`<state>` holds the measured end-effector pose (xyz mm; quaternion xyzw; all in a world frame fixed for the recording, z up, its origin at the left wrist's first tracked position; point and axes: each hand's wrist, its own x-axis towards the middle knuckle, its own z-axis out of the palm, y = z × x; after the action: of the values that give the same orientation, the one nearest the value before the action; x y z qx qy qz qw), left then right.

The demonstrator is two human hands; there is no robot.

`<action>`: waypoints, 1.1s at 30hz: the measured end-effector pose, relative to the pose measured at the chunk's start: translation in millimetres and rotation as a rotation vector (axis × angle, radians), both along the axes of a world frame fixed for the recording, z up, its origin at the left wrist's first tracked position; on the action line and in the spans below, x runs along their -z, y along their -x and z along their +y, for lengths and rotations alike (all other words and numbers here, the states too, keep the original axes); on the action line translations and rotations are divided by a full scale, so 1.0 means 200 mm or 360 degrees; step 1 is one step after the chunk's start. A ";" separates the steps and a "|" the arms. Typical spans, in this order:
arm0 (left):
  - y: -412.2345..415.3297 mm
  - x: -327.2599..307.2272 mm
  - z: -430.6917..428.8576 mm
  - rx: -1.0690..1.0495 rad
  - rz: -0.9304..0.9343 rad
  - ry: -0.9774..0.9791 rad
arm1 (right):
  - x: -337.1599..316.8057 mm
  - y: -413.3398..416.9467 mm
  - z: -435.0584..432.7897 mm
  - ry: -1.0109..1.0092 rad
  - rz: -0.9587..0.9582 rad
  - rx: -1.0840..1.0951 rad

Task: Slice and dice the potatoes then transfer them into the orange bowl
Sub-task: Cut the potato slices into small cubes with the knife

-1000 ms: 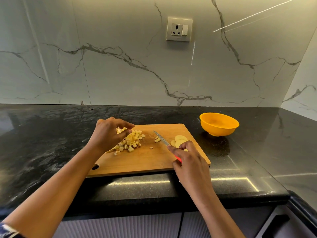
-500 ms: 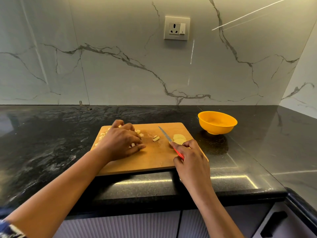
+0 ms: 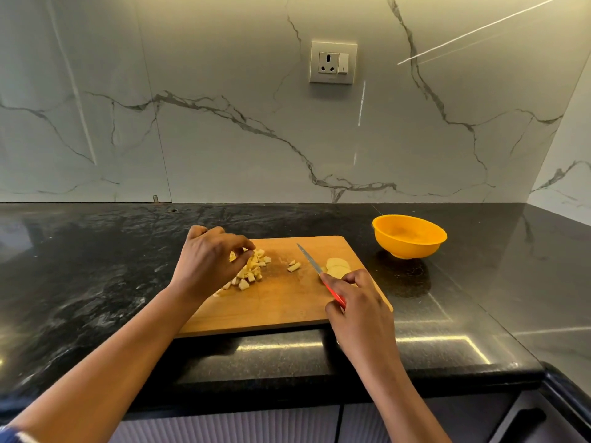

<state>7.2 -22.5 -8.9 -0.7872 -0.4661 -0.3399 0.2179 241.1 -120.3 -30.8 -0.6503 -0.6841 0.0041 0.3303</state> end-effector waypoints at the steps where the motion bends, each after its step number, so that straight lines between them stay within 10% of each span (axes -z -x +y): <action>1: -0.01 0.00 0.00 0.0020 0.0011 0.0026 | 0.00 0.00 0.00 0.0003 0.0001 0.0000; 10: -0.36 -0.04 0.14 -0.0115 0.0629 0.0739 | -0.01 -0.01 0.02 0.0046 0.0120 -0.0019; 33: -0.29 -0.05 0.06 0.0021 0.0290 0.0694 | 0.00 -0.01 0.01 0.0030 0.0100 -0.0086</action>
<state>64.4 -10.4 0.2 -0.8461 -0.5018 -0.1603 0.0817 243.3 -118.1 -31.0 -0.6341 -0.6908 0.0399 0.3451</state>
